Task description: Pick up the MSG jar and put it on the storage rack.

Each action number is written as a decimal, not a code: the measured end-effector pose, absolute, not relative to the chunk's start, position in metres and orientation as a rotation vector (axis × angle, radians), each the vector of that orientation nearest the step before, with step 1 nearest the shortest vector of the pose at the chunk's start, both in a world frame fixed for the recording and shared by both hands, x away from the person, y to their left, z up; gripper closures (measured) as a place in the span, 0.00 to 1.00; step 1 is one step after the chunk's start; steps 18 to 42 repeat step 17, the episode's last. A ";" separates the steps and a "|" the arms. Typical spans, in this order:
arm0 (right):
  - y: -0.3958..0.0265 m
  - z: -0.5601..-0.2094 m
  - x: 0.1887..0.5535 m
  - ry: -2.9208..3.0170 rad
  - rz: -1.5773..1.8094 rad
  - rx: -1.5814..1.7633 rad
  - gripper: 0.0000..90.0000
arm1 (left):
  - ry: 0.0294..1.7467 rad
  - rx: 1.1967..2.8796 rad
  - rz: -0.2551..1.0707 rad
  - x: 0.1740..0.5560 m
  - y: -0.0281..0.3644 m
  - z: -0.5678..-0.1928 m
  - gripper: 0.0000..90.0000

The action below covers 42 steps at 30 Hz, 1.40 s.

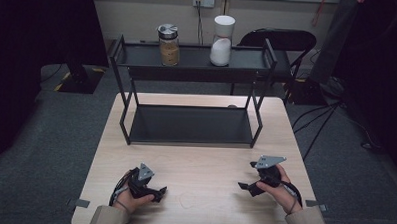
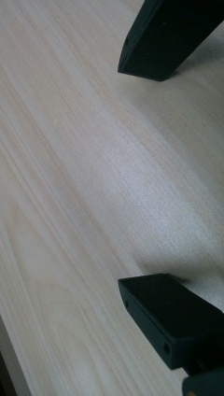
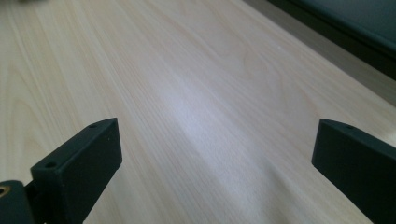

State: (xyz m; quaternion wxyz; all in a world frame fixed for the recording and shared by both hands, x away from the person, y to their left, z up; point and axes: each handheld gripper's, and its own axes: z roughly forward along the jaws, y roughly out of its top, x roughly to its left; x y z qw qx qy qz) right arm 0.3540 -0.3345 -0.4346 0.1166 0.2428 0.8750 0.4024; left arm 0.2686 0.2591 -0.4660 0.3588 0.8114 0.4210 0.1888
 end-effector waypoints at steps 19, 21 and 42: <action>-0.319 -0.447 0.350 2.599 1.024 0.694 0.01 | 1.087 2.093 0.488 0.268 0.259 -0.466 0.00; -0.319 -0.447 0.350 2.599 1.024 0.694 0.01 | 1.087 2.093 0.488 0.268 0.259 -0.466 0.00; -0.319 -0.447 0.350 2.599 1.024 0.694 0.01 | 1.087 2.093 0.488 0.268 0.259 -0.466 0.00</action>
